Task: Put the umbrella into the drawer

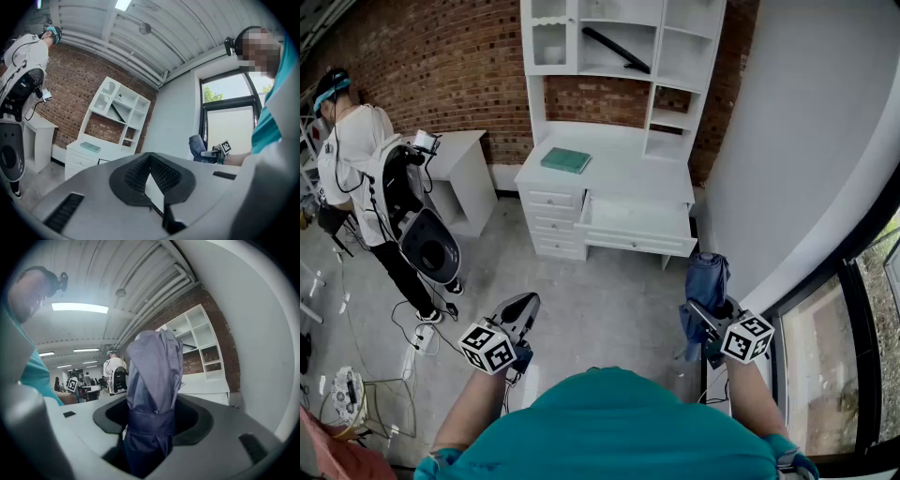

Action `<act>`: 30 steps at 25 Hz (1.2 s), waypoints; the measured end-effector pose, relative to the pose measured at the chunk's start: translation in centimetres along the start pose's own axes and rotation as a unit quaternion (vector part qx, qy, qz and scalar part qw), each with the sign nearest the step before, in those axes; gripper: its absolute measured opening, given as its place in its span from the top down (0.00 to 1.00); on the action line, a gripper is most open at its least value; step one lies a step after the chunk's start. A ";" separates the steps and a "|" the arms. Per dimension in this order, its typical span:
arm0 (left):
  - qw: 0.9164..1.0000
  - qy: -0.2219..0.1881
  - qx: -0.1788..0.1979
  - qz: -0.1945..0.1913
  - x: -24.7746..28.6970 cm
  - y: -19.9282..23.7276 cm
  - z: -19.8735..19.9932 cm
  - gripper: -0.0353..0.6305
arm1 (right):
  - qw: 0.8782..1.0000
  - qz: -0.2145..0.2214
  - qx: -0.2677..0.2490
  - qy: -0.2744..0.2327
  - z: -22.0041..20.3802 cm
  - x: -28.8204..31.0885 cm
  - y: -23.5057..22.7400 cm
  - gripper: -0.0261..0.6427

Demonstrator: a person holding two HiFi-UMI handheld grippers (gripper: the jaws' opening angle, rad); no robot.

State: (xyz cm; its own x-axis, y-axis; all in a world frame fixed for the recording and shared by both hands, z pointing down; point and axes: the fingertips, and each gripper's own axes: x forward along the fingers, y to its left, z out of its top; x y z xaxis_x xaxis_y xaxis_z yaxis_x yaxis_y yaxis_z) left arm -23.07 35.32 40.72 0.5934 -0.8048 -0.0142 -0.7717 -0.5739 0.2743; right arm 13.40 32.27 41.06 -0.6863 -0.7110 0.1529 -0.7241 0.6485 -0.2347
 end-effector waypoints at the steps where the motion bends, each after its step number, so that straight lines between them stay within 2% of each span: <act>1: 1.000 0.000 0.002 0.000 0.2 -0.1 0.1 0.93 | 1.000 0.000 -0.001 0.000 0.1 0.0 -0.2 0.57; 15: 1.000 -0.003 0.011 0.008 3.9 -3.3 0.0 0.93 | 1.000 0.011 -0.015 -0.005 1.7 -1.7 -3.8 0.57; 30: 1.000 0.000 0.019 0.010 10.3 -9.2 -1.8 0.93 | 0.999 0.024 -0.023 0.002 1.7 -6.3 -10.0 0.57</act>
State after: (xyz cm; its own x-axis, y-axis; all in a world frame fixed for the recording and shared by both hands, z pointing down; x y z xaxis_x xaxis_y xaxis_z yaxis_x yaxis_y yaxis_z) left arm -9.46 32.62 39.74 0.5778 -0.8161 -0.0099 -0.7914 -0.5631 0.2380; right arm 25.10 29.84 40.85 -0.7211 -0.6773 0.1461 -0.6921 0.6943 -0.1972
